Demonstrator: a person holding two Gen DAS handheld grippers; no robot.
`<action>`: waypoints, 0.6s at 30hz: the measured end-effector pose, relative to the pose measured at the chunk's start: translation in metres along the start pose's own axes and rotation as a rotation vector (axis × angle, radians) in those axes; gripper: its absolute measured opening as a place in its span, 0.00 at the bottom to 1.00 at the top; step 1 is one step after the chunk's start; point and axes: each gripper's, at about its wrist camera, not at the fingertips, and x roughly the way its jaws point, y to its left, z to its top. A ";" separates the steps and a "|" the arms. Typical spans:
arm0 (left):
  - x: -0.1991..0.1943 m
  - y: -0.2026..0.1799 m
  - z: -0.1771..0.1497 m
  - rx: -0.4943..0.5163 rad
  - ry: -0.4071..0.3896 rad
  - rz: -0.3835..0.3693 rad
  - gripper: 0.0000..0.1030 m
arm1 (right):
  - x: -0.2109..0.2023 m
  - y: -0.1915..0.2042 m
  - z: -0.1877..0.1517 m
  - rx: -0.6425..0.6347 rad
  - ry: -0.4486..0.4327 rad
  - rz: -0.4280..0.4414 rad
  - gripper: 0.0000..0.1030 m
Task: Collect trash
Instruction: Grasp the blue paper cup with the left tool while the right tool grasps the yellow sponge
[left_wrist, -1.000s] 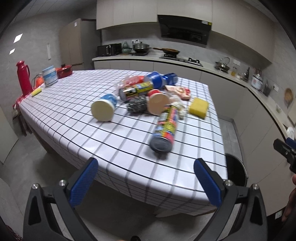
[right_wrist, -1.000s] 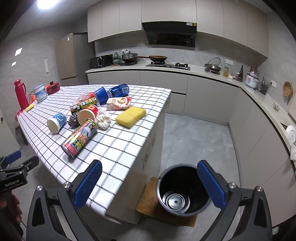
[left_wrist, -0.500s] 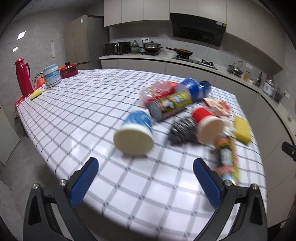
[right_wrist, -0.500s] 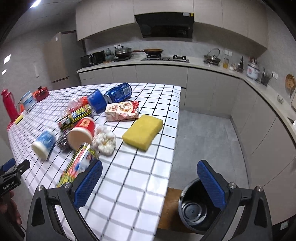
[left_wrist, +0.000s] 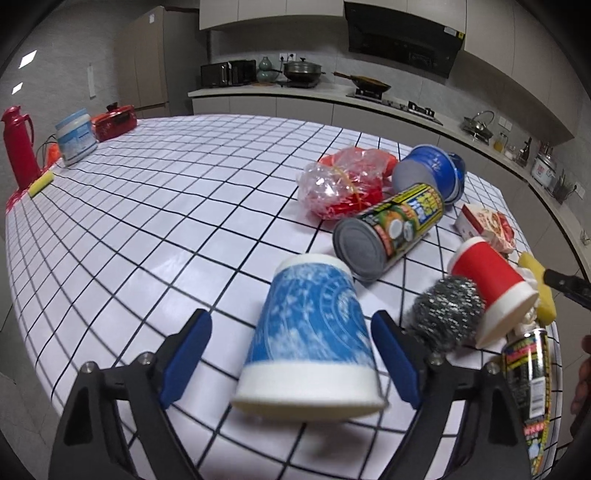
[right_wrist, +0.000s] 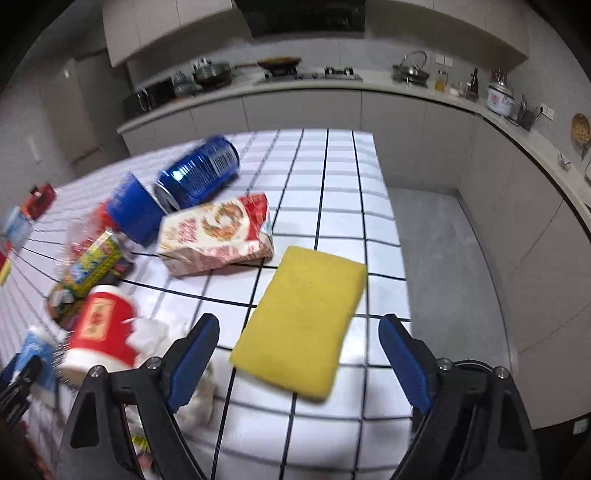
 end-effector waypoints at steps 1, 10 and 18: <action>0.003 0.002 0.001 0.001 0.008 -0.005 0.82 | 0.007 0.001 0.001 0.004 0.015 -0.005 0.87; 0.011 0.009 -0.002 0.008 0.027 -0.037 0.66 | 0.024 0.004 -0.008 -0.024 0.062 -0.009 0.63; 0.008 0.009 0.000 0.011 0.015 -0.043 0.63 | 0.024 0.004 -0.010 -0.036 0.062 0.004 0.58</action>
